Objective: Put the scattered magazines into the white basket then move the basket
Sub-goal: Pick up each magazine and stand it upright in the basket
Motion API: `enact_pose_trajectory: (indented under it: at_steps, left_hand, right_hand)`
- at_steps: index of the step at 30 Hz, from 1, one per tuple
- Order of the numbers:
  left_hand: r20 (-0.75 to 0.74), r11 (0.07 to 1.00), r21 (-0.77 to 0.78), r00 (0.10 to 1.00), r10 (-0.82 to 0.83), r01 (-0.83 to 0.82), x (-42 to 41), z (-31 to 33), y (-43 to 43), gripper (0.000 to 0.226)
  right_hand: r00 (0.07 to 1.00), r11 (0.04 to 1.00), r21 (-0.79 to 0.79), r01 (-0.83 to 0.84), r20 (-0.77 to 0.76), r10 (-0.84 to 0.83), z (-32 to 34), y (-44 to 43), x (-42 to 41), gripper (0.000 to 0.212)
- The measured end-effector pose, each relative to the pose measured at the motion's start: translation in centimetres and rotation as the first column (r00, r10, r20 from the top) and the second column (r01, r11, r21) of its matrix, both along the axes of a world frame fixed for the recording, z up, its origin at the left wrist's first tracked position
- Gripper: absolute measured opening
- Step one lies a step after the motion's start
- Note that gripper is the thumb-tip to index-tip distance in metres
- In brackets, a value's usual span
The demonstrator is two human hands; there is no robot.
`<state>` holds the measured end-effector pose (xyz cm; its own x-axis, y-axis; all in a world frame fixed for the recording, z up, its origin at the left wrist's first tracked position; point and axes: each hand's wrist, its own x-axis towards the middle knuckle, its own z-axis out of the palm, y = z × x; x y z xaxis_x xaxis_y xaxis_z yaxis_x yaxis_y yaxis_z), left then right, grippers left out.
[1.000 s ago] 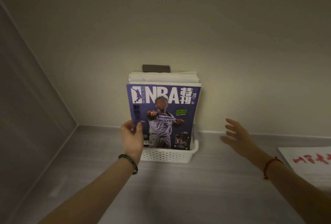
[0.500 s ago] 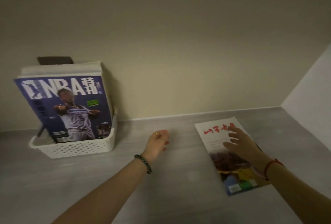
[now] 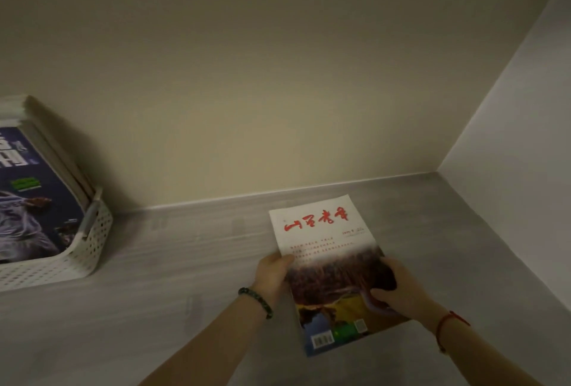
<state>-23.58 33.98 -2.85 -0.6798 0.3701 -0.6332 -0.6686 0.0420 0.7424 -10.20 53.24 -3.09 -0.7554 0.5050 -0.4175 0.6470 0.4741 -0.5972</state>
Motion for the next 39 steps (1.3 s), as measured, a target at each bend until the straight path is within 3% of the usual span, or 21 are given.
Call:
enact_pose_trajectory:
  at_steps: [4, 7, 10, 13, 21, 24, 28, 32, 39]
  left_hand:
    - [-0.085, 0.986, -0.033, 0.982, -0.168, 0.166, 0.7, -0.4, 1.2, 0.022]
    - [-0.216, 0.988, -0.098, 0.966, -0.139, 0.12, 1.1, -0.7, 2.0, 0.022]
    - [-0.312, 0.987, -0.14, 0.943, -0.115, 0.074, 0.5, -0.2, 1.4, 0.026]
    - [-0.414, 0.985, -0.161, 0.903, -0.117, 0.054, -0.4, 1.3, -0.5, 0.026]
    - [-0.567, 0.999, 0.028, 0.823, 0.031, -0.018, -5.2, 7.6, -12.0, 0.019]
    - [-0.645, 0.996, 0.051, 0.759, 0.089, -0.073, -7.7, 10.6, -19.2, 0.024]
    - [-0.735, 0.98, 0.057, 0.656, 0.172, -0.192, -11.1, 14.1, -29.1, 0.022]
    - [-0.815, 0.944, 0.034, 0.538, 0.216, -0.327, -14.2, 16.8, -37.6, 0.017]
    - [-0.826, 0.883, -0.028, 0.508, 0.244, -0.469, -18.1, 17.5, -45.9, 0.021]
  right_hand:
    - [1.0, 0.997, 0.068, 0.024, 0.017, -0.025, -0.9, -0.1, -0.2, 0.08]
    - [0.998, 0.999, 0.034, 0.04, -0.044, -0.039, -0.9, 0.2, -0.2, 0.071]
    - [0.993, 0.994, -0.063, 0.092, -0.071, -0.096, -0.4, 0.1, -0.5, 0.072]
    - [0.976, 0.954, -0.262, 0.143, -0.124, -0.18, 0.6, -1.2, -1.7, 0.066]
    - [0.877, 0.914, -0.4, 0.067, -0.413, -0.245, 7.7, -10.0, -9.4, 0.029]
    - [0.848, 0.929, -0.369, -0.033, -0.502, -0.169, 11.3, -14.8, -12.8, 0.019]
    - [0.787, 0.971, -0.181, -0.158, -0.616, 0.013, 15.1, -23.1, -17.4, 0.007]
    - [0.724, 0.948, -0.251, -0.196, -0.689, -0.033, 17.0, -31.8, -21.7, 0.009]
    - [0.679, 0.974, -0.184, -0.133, -0.733, -0.046, 16.9, -40.6, -26.4, 0.012]
